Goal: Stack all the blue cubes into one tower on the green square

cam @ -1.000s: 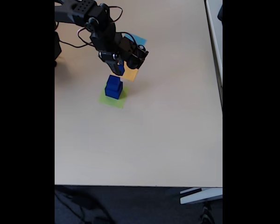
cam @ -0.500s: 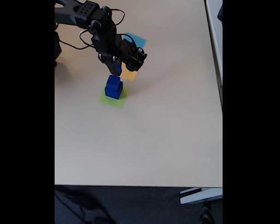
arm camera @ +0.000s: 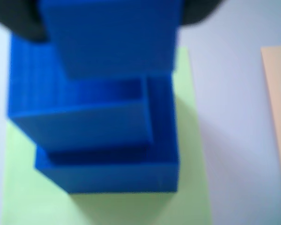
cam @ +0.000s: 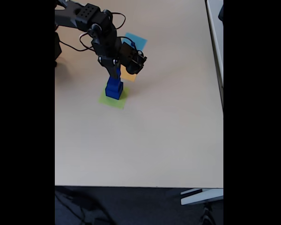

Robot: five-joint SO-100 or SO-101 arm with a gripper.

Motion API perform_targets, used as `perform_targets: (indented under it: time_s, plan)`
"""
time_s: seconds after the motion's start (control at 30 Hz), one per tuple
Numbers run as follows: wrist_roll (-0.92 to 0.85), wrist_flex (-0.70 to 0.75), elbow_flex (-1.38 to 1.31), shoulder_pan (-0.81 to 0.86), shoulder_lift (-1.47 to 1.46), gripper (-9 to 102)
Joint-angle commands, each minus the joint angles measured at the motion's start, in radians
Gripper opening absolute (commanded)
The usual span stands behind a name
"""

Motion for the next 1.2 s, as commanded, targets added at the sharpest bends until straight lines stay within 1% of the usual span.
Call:
perform_targets:
  time_s: [0.0, 1.17]
  plan:
    - [-0.009, 0.008, -0.061, 0.011, 0.018, 0]
    - [-0.038, -0.005, -0.055, 0.044, -0.017, 0]
